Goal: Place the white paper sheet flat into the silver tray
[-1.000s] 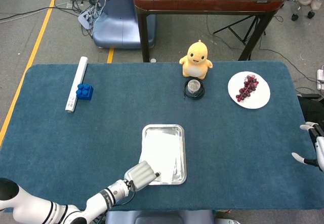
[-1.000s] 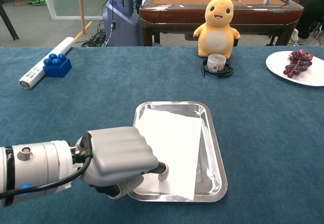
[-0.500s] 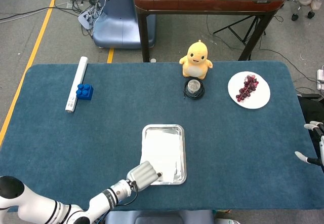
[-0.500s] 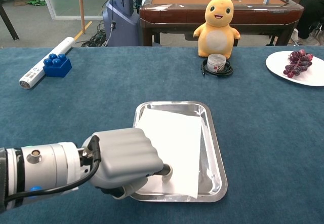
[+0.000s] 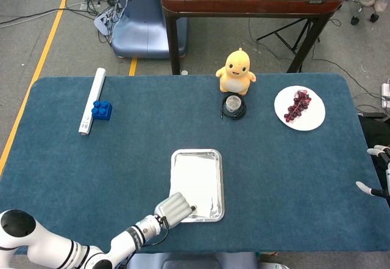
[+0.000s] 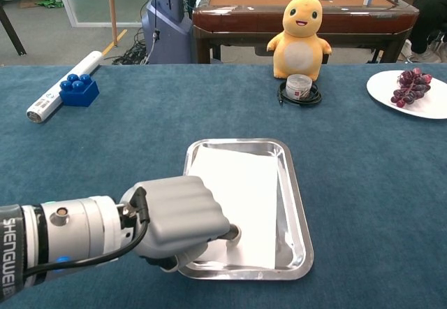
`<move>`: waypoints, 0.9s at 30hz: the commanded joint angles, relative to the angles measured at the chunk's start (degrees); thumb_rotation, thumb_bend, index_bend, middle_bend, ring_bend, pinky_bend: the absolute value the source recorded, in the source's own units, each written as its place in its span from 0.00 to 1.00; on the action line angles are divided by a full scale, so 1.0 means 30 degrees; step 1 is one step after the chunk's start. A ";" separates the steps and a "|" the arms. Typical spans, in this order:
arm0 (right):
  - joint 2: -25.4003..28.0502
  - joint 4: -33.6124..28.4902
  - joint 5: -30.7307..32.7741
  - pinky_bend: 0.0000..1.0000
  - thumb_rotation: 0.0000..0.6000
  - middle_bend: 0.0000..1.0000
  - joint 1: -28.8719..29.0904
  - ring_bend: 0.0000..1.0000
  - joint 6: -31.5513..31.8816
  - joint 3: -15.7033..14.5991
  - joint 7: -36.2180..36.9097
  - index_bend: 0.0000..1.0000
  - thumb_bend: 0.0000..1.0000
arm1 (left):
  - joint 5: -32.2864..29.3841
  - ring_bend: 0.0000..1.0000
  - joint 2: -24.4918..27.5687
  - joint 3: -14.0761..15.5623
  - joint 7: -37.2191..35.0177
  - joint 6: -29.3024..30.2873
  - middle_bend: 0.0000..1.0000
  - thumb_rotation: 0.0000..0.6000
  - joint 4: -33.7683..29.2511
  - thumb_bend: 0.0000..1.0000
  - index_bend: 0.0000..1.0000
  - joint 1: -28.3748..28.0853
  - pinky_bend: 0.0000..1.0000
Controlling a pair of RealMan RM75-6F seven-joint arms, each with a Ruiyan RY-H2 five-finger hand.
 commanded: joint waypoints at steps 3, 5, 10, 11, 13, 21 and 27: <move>-0.0045 0.0019 0.0036 0.30 1.00 0.21 0.0030 0.08 -0.0063 -0.0001 -0.0070 0.26 0.03 | -0.0056 0.95 -0.0095 -0.0016 -0.0003 0.0161 1.00 1.00 0.0135 0.71 0.26 -0.0068 1.00; -0.0049 0.0011 0.0046 0.30 1.00 0.21 0.0036 0.08 -0.0078 0.0000 -0.0081 0.26 0.03 | -0.0109 0.95 -0.0137 -0.0017 0.0002 0.0198 1.00 1.00 0.0172 0.71 0.26 -0.0095 1.00; -0.0044 0.0017 0.0057 0.30 1.00 0.21 0.0033 0.08 -0.0091 0.0007 -0.0056 0.26 0.03 | -0.0183 0.95 -0.0238 0.0089 0.0077 0.0242 1.00 1.00 0.0118 0.71 0.26 -0.0177 1.00; -0.0039 0.0019 0.0058 0.30 1.00 0.21 0.0033 0.08 -0.0098 0.0006 -0.0049 0.26 0.03 | -0.0172 0.95 -0.0254 0.0119 0.0103 0.0247 1.00 1.00 0.0076 0.71 0.26 -0.0194 1.00; -0.0038 0.0027 0.0058 0.30 1.00 0.21 0.0031 0.08 -0.0104 0.0008 -0.0029 0.26 0.03 | -0.0077 0.95 -0.0313 0.0192 0.0197 0.0276 1.00 1.00 -0.0041 0.71 0.26 -0.0242 1.00; -0.0021 0.0001 0.0018 0.30 1.00 0.21 0.0028 0.08 -0.0113 -0.0007 -0.0021 0.26 0.03 | -0.0239 0.95 -0.0688 0.0127 0.0610 0.0423 1.00 1.00 -0.0117 0.71 0.26 -0.0485 1.00; -0.0037 0.0022 0.0027 0.30 1.00 0.21 0.0062 0.08 -0.0210 -0.0024 -0.0022 0.26 0.03 | -0.0513 0.95 -0.0870 0.0014 0.0772 0.0537 1.00 1.00 0.0126 0.71 0.26 -0.0640 1.00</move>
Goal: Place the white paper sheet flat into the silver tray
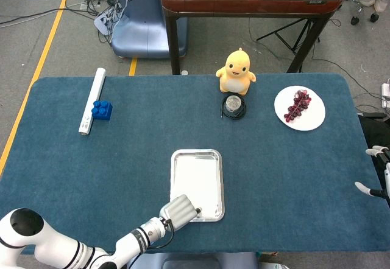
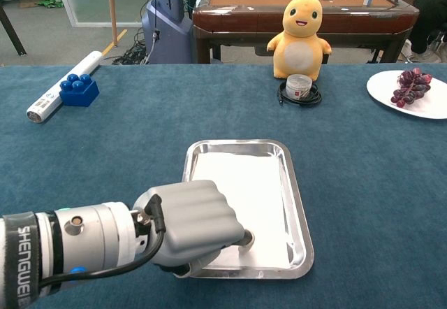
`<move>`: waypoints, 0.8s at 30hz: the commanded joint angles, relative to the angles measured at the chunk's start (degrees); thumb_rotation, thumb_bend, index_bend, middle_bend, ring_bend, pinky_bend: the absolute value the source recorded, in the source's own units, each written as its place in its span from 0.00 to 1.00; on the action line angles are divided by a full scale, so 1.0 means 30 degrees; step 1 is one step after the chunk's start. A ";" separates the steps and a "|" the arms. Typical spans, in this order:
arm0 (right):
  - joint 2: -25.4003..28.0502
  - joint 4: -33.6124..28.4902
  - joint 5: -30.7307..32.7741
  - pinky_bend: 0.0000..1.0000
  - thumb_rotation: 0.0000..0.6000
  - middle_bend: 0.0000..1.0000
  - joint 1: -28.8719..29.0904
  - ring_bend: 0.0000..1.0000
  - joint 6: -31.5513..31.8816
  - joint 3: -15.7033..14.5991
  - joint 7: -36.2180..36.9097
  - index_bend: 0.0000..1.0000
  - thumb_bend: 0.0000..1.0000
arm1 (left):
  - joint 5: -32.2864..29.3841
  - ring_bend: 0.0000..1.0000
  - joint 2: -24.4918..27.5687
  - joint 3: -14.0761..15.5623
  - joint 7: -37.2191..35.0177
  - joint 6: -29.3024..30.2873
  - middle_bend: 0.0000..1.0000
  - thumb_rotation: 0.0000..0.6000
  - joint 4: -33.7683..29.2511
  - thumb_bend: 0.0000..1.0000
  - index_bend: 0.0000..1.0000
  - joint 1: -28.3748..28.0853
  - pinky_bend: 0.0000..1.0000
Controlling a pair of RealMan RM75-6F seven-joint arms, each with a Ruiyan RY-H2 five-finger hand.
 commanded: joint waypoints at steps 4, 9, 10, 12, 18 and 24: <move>-0.0013 0.0005 0.0068 0.30 1.00 0.21 0.0023 0.08 -0.0062 0.0009 -0.0032 0.26 0.03 | -0.0220 0.95 -0.0199 -0.0096 0.0155 0.0049 1.00 1.00 0.0151 0.71 0.26 -0.0179 1.00; -0.0012 -0.0004 0.0093 0.30 1.00 0.21 0.0015 0.08 -0.0063 0.0011 -0.0028 0.26 0.03 | -0.0318 0.95 -0.0377 -0.0059 0.0452 0.0263 1.00 1.00 0.0212 0.71 0.26 -0.0274 1.00; -0.0012 -0.0004 0.0101 0.30 1.00 0.21 0.0015 0.08 -0.0068 0.0011 -0.0033 0.26 0.03 | -0.0334 0.95 -0.0400 -0.0061 0.0482 0.0297 1.00 1.00 0.0221 0.71 0.26 -0.0280 1.00; -0.0006 -0.0019 0.0104 0.30 1.00 0.21 0.0020 0.08 -0.0083 0.0009 -0.0034 0.26 0.03 | -0.0346 0.95 -0.0473 -0.0071 0.0618 0.0432 1.00 1.00 0.0261 0.71 0.25 -0.0309 1.00; -0.0012 -0.0019 0.0154 0.30 1.00 0.21 0.0032 0.08 -0.0120 0.0010 -0.0082 0.26 0.03 | -0.0492 0.95 -0.0588 -0.0050 0.0840 0.0654 1.00 1.00 0.0300 0.71 0.25 -0.0352 1.00; -0.0021 -0.0017 0.0210 0.30 1.00 0.21 0.0048 0.08 -0.0171 0.0013 -0.0114 0.26 0.03 | -0.0539 0.95 -0.0678 -0.0028 0.0978 0.0894 1.00 1.00 0.0370 0.71 0.25 -0.0338 1.00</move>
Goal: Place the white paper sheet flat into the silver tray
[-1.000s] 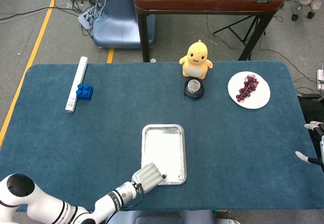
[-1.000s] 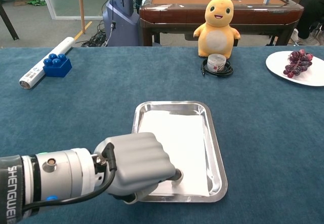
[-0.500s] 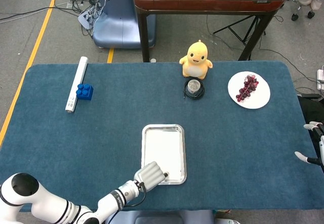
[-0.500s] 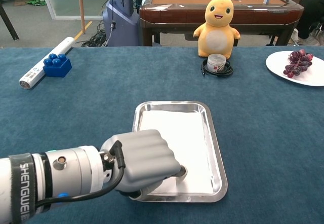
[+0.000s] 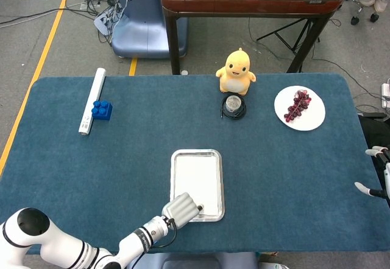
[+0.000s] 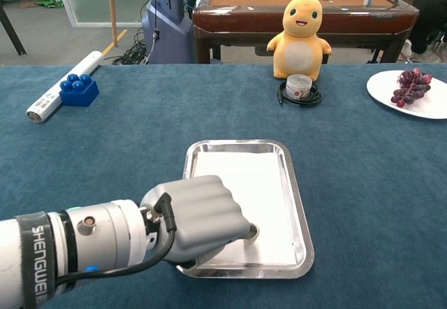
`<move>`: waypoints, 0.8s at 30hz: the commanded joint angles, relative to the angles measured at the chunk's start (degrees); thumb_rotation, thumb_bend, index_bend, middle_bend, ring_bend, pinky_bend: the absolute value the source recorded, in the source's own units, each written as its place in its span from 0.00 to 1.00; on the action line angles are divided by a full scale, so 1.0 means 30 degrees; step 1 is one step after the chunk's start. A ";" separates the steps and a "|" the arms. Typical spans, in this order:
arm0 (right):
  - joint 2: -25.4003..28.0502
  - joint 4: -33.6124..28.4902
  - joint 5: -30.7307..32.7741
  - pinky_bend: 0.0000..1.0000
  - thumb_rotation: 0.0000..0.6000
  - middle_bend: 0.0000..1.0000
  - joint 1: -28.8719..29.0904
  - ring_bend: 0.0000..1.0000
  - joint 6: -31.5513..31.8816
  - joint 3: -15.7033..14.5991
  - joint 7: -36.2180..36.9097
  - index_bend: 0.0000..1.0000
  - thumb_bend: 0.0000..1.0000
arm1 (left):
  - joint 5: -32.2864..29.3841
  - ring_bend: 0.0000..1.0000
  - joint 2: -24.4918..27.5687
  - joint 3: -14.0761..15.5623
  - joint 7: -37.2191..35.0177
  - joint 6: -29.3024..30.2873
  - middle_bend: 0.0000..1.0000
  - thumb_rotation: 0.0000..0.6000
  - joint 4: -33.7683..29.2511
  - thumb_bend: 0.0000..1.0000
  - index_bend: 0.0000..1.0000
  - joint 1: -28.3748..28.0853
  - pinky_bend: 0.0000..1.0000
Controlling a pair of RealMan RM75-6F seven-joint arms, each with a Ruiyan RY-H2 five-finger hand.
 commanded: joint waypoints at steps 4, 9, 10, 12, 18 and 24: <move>-0.0003 0.0002 0.0010 0.30 1.00 0.21 0.0002 0.08 -0.0004 -0.0001 -0.0018 0.26 0.03 | -0.0026 0.95 -0.0100 0.0022 0.0218 0.0197 1.00 1.00 0.0070 0.71 0.25 -0.0008 1.00; 0.0002 0.0001 -0.0060 0.30 1.00 0.21 0.0009 0.08 0.0005 -0.0009 0.0030 0.26 0.03 | 0.0018 0.95 -0.0075 0.0086 0.0230 0.0273 1.00 1.00 -0.0002 0.71 0.25 0.0021 1.00; 0.0007 0.0007 -0.0085 0.30 1.00 0.21 0.0004 0.08 0.0006 -0.0018 0.0062 0.26 0.03 | 0.0082 0.95 -0.0039 0.0132 0.0221 0.0309 1.00 1.00 -0.0045 0.71 0.25 0.0046 1.00; 0.0013 0.0015 -0.0112 0.30 1.00 0.21 0.0000 0.08 0.0014 -0.0023 0.0090 0.26 0.03 | 0.0211 0.95 0.0012 0.0193 0.0175 0.0372 1.00 1.00 -0.0119 0.71 0.25 0.0096 1.00; 0.0028 0.0023 -0.0104 0.30 1.00 0.21 -0.0002 0.08 -0.0006 -0.0022 0.0148 0.26 0.03 | 0.0623 0.95 0.0405 0.0313 0.0116 0.0672 1.00 1.00 -0.0652 0.72 0.25 0.0253 1.00; 0.0032 0.0013 -0.0151 0.30 1.00 0.21 0.0014 0.08 -0.0058 -0.0053 0.0167 0.26 0.03 | 0.0995 0.95 0.1385 0.0280 -0.0189 0.1176 1.00 1.00 -0.1531 0.71 0.24 0.0508 1.00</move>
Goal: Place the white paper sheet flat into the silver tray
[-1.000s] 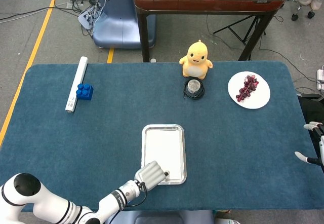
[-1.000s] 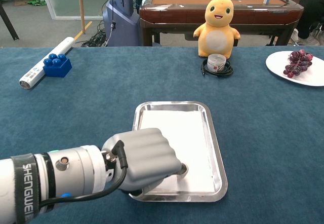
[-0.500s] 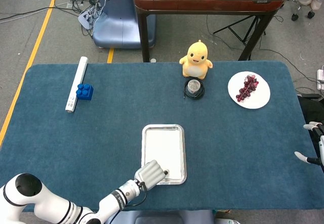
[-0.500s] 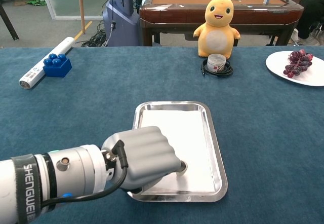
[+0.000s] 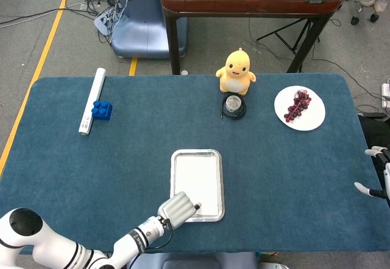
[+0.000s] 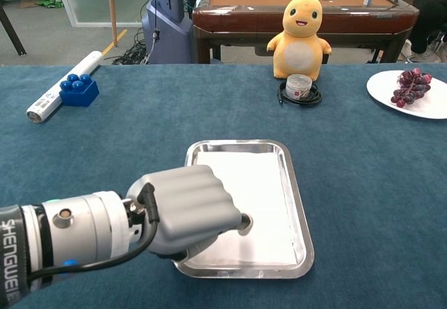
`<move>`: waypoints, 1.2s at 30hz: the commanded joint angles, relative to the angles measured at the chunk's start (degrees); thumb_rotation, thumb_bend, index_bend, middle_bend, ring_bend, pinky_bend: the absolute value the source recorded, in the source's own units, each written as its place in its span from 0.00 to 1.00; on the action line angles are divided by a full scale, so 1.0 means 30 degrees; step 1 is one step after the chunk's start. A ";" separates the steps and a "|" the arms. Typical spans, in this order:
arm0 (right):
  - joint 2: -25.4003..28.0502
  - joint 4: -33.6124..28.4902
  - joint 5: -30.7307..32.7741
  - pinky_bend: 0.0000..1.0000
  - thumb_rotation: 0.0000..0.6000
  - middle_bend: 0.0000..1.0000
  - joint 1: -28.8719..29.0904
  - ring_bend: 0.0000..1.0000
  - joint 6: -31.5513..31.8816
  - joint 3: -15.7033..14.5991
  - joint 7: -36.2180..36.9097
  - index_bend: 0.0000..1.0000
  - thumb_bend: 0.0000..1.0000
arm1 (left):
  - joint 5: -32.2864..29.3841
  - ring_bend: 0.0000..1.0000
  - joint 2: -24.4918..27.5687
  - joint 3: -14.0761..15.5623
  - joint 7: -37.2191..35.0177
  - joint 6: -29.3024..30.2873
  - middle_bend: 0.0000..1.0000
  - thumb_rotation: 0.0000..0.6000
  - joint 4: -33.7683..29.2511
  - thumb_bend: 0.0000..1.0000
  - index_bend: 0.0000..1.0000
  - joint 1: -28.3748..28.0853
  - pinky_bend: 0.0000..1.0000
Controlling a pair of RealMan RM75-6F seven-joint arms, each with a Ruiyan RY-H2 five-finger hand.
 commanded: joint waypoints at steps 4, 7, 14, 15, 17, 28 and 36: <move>0.0005 -0.0015 -0.0057 0.30 1.00 0.21 0.0017 0.08 -0.0034 -0.0028 0.0017 0.26 0.03 | 0.0996 0.93 0.1514 -0.0033 -0.0794 0.1020 1.00 1.00 -0.0988 0.71 0.23 0.0583 0.99; -0.0005 -0.0025 -0.0059 0.30 1.00 0.21 0.0027 0.08 -0.0055 -0.0041 -0.0014 0.26 0.03 | 0.2036 0.86 0.2689 0.0016 -0.1977 0.1916 0.99 1.00 -0.1426 0.71 0.19 0.1283 0.96; -0.0053 -0.0231 -0.0239 0.30 1.00 0.21 0.0100 0.08 -0.0134 -0.0174 -0.0346 0.26 0.03 | 0.3867 0.67 0.5647 0.0163 -0.5696 0.4168 0.77 1.00 -0.1795 0.67 0.17 0.3541 0.87; -0.0073 -0.0288 -0.0304 0.30 1.00 0.21 0.0110 0.08 -0.0113 -0.0206 -0.0455 0.26 0.03 | 0.4161 0.64 0.6092 0.0191 -0.6303 0.4503 0.71 1.00 -0.1717 0.67 0.17 0.3921 0.85; -0.0103 -0.0382 -0.0405 0.30 1.00 0.21 0.0122 0.08 -0.0070 -0.0255 -0.0627 0.26 0.03 | 0.4652 0.59 0.6686 0.0250 -0.7147 0.5026 0.60 1.00 -0.1517 0.65 0.17 0.4499 0.81; -0.0338 -0.0757 -0.1106 0.30 1.00 0.21 0.0150 0.08 0.0209 -0.0569 -0.1352 0.26 0.03 | 0.6860 0.31 0.9237 0.1313 -1.1336 0.7203 0.30 1.00 -0.0144 0.61 0.18 0.8110 0.47; -0.0553 -0.0946 -0.1427 0.30 1.00 0.21 0.0155 0.08 0.0400 -0.0743 -0.1915 0.26 0.03 | 0.7568 0.24 0.9557 0.1311 -1.3344 0.8615 0.25 1.00 0.0961 0.57 0.21 1.0553 0.36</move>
